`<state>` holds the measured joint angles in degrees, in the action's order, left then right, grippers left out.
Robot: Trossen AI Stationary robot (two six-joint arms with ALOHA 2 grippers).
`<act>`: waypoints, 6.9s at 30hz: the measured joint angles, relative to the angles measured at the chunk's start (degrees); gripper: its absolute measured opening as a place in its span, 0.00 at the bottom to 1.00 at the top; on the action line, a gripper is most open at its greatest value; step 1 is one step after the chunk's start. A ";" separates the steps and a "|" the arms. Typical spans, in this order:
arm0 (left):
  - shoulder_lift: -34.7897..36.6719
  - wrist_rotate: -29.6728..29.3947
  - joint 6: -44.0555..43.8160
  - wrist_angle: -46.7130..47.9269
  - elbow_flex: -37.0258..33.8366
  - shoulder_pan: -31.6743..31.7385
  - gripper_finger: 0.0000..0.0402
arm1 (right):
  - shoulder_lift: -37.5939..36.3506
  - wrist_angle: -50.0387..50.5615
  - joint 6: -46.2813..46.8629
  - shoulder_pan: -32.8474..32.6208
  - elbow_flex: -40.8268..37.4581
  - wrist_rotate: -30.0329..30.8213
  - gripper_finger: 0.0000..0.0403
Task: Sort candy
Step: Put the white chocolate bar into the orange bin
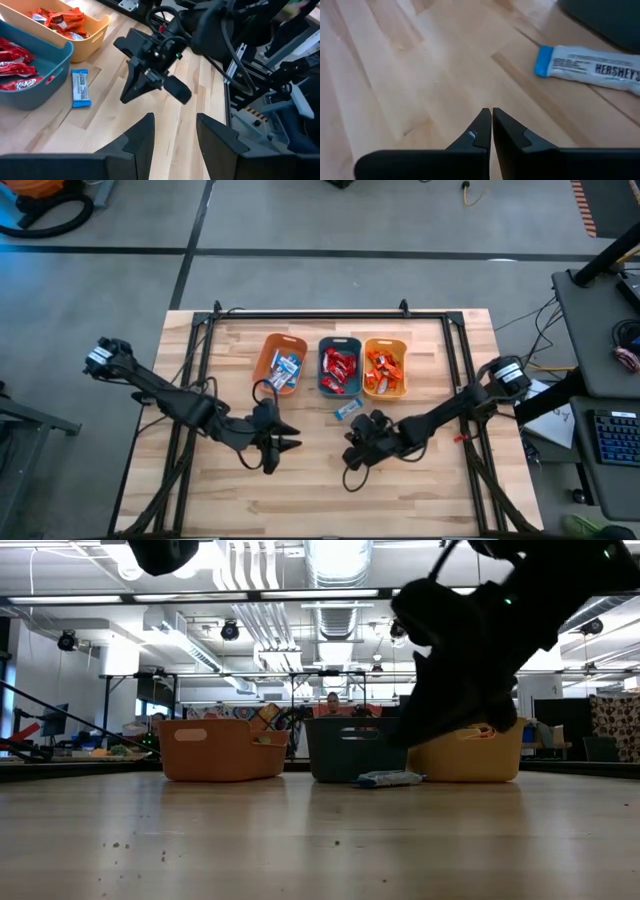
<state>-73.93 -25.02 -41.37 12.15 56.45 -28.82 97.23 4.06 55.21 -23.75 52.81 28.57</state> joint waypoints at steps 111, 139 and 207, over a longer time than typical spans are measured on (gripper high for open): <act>-24.13 -8.86 6.17 -10.16 0.02 1.11 0.47 | -3.89 50.65 -5.00 2.97 29.62 -27.67 0.02; -47.30 -9.25 1.64 -17.74 10.55 3.46 0.61 | -11.93 53.11 -1.08 2.62 27.77 -21.04 0.02; 2.83 6.19 15.12 3.65 -15.79 47.45 0.19 | -11.91 44.56 -2.29 2.73 26.80 -10.37 0.02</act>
<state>-71.10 -18.83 -26.25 15.80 40.66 18.63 85.32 48.62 52.92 -21.02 79.61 18.20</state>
